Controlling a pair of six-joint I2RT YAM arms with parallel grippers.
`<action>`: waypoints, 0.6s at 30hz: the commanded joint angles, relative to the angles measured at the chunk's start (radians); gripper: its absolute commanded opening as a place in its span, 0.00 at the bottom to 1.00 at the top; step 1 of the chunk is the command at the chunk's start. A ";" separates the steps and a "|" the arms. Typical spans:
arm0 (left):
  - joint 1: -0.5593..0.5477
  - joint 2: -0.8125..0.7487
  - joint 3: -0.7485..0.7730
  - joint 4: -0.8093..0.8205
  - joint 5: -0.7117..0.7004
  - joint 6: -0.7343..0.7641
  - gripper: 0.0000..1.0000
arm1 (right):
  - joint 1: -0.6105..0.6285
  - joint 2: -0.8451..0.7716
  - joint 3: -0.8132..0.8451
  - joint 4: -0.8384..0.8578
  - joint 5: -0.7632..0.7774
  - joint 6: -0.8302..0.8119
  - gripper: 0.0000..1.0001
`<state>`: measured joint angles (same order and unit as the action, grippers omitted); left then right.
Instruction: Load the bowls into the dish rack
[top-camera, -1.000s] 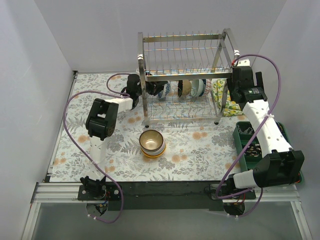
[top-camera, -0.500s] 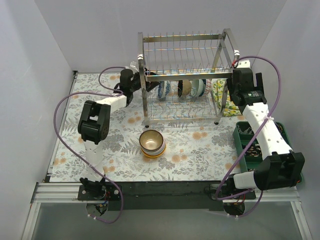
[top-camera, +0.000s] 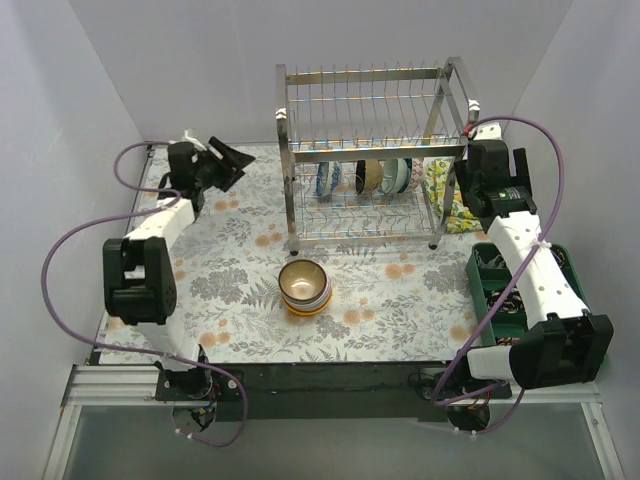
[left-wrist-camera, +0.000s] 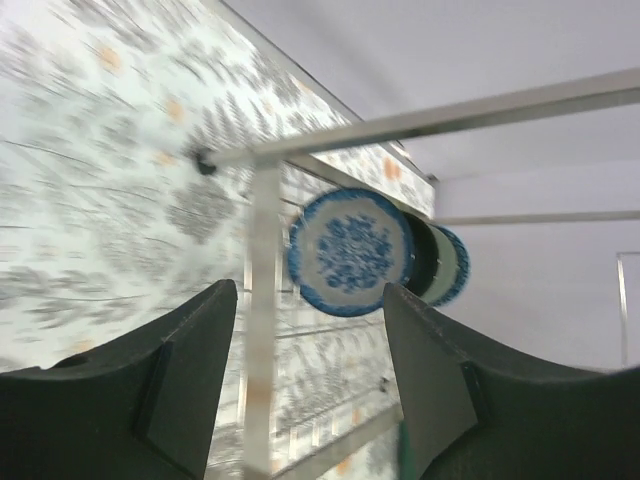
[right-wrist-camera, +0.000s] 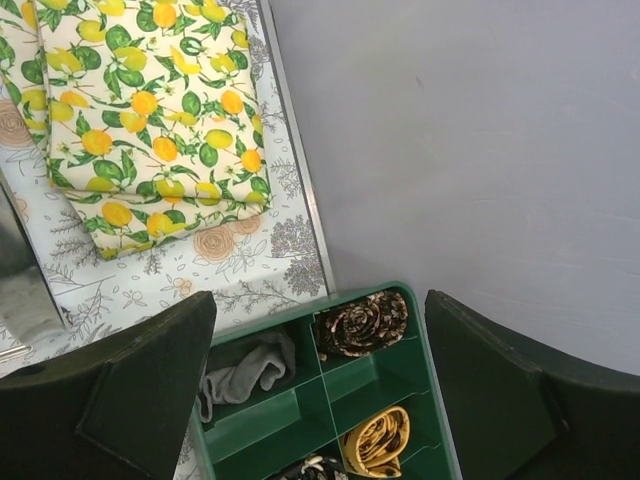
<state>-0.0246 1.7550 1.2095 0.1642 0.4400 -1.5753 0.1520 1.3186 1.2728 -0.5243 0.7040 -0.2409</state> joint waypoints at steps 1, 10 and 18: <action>0.084 -0.227 -0.060 -0.126 -0.063 0.234 0.60 | -0.009 -0.035 -0.070 -0.198 0.038 -0.061 0.94; 0.160 -0.491 0.076 -0.659 0.107 0.823 0.60 | -0.009 -0.154 -0.124 -0.204 -0.086 -0.074 0.95; 0.111 -0.603 0.261 -0.943 0.457 1.252 0.61 | -0.011 -0.237 -0.037 -0.241 -0.196 -0.072 0.97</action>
<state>0.1272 1.2362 1.3884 -0.5537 0.6666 -0.6456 0.1406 1.1423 1.1561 -0.7437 0.5716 -0.3149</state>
